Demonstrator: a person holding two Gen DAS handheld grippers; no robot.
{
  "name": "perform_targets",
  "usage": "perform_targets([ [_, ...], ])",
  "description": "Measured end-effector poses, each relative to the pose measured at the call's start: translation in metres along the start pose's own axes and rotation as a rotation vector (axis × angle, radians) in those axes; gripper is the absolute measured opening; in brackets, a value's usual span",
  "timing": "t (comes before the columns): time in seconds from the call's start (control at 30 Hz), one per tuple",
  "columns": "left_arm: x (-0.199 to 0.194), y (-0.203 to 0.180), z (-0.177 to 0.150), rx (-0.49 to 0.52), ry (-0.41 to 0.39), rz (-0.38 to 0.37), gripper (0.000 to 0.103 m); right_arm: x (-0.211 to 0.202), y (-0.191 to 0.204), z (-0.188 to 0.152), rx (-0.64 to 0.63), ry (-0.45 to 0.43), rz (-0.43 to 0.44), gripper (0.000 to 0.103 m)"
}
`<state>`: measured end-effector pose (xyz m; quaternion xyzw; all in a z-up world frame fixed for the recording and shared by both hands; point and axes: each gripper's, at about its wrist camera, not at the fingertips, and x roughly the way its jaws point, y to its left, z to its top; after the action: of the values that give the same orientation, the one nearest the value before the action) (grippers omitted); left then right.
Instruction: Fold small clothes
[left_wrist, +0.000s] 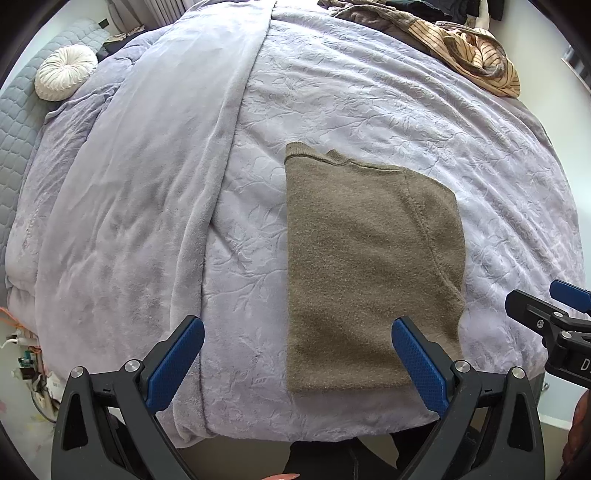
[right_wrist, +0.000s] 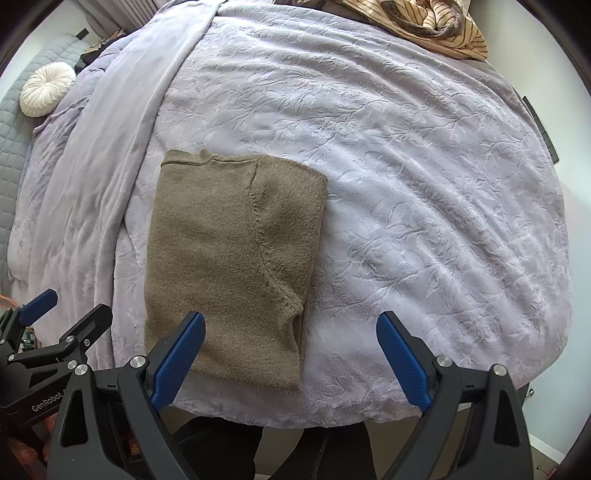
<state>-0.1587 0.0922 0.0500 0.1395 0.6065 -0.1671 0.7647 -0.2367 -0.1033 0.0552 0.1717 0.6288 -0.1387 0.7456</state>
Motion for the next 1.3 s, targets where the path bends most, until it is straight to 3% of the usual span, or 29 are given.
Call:
perform_targets([
  [1.3,0.0036,0.0008,0.0008,0.001,0.004,0.015,0.102,0.0001,0.0003,-0.0023,-0.001,0.001,-0.006,0.095],
])
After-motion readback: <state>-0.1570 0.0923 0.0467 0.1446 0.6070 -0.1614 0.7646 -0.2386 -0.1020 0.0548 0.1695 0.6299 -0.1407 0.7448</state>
